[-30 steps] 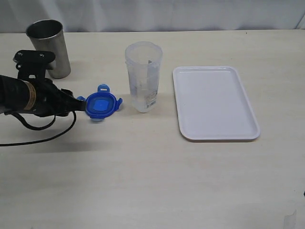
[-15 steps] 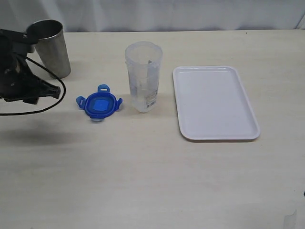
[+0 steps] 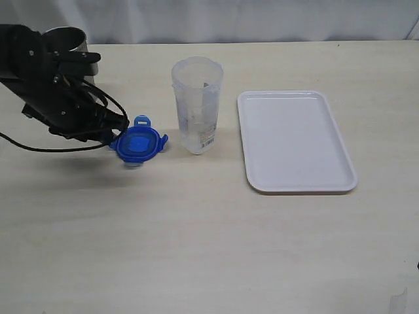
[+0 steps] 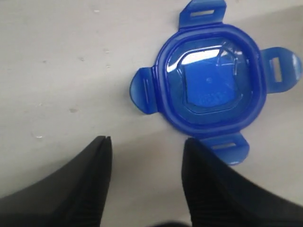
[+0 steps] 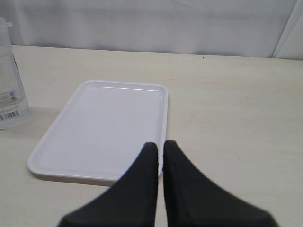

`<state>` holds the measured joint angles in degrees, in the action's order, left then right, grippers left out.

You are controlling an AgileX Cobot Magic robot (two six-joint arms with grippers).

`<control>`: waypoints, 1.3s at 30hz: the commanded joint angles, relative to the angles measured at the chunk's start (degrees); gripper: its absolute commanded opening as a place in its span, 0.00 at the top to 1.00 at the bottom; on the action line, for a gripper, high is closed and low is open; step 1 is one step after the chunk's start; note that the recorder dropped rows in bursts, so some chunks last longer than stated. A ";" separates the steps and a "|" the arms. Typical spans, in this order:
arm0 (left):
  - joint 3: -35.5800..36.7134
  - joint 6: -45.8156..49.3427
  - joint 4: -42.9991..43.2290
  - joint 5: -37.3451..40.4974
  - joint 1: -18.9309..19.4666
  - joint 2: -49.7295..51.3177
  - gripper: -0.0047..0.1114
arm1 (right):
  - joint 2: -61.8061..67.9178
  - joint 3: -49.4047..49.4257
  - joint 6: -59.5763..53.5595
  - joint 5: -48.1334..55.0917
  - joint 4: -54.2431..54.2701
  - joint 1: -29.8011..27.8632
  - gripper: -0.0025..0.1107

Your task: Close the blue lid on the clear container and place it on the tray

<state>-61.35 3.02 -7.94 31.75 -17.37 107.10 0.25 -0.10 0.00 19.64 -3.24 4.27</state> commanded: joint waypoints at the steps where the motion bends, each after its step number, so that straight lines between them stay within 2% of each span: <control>1: -2.19 1.49 -0.87 -1.50 0.09 3.96 0.58 | -0.25 0.10 0.00 -0.05 -0.11 0.22 0.94; 9: -2.94 5.21 -6.27 -6.97 0.09 7.18 0.58 | -0.25 0.10 0.00 -0.05 -0.11 0.22 0.94; 18: -2.94 5.32 -6.06 -10.92 0.09 9.82 0.58 | -0.25 0.10 0.00 -0.05 -0.11 0.22 0.94; 32: -2.94 6.14 -4.71 -8.10 0.09 7.28 0.58 | -0.25 0.10 0.00 -0.05 -0.11 0.22 0.94; 39: -2.94 6.14 -4.96 -6.55 1.44 7.13 0.58 | -0.25 0.10 0.00 -0.05 -0.11 0.22 0.94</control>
<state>-64.13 8.99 -12.78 24.52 -16.65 114.52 0.25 -0.10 0.00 19.64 -3.24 4.27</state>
